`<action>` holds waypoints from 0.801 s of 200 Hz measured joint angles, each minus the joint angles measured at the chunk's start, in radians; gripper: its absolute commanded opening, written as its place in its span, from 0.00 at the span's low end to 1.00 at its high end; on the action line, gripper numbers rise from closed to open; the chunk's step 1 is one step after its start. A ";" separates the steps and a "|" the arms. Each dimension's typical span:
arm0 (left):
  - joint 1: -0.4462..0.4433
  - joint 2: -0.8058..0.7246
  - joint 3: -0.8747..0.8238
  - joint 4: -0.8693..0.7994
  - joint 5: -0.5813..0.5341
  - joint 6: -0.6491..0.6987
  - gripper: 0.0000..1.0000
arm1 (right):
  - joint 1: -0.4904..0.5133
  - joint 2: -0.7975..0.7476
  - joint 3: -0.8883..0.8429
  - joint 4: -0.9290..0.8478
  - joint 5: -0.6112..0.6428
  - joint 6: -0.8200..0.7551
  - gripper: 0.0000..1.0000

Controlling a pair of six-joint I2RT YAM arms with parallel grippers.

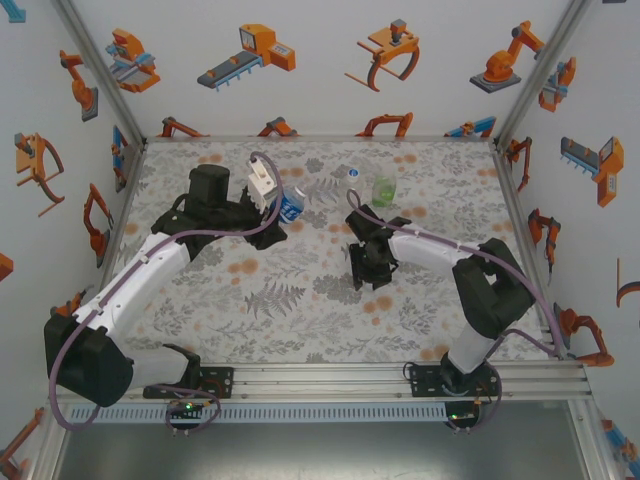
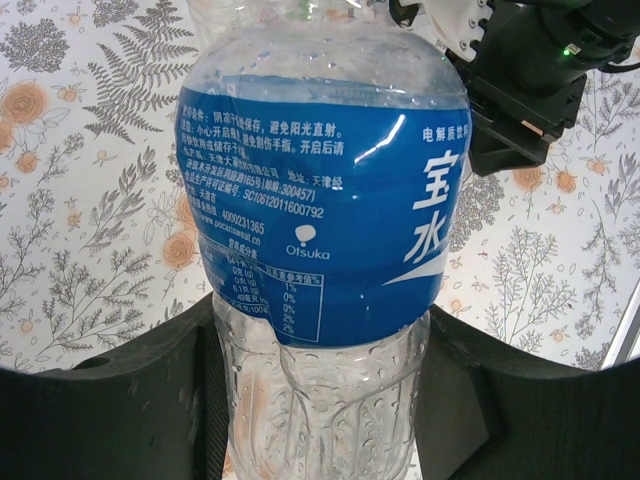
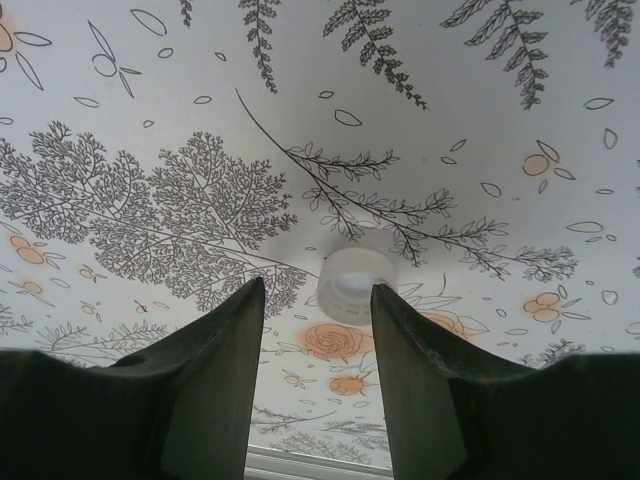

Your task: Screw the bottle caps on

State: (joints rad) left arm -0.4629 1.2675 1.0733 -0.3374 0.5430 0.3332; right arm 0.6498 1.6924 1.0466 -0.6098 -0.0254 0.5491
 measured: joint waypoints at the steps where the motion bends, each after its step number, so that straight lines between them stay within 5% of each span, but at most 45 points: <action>1: 0.000 0.000 0.000 0.000 0.000 0.000 0.00 | 0.000 0.000 0.001 -0.002 0.001 0.000 0.47; 160: 0.000 0.000 0.004 -0.015 0.000 0.000 0.00 | 0.000 0.002 0.015 -0.030 0.035 -0.023 0.47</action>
State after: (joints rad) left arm -0.4629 1.2675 1.0775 -0.3527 0.5434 0.3332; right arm 0.6498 1.6943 1.0618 -0.6395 0.0101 0.5266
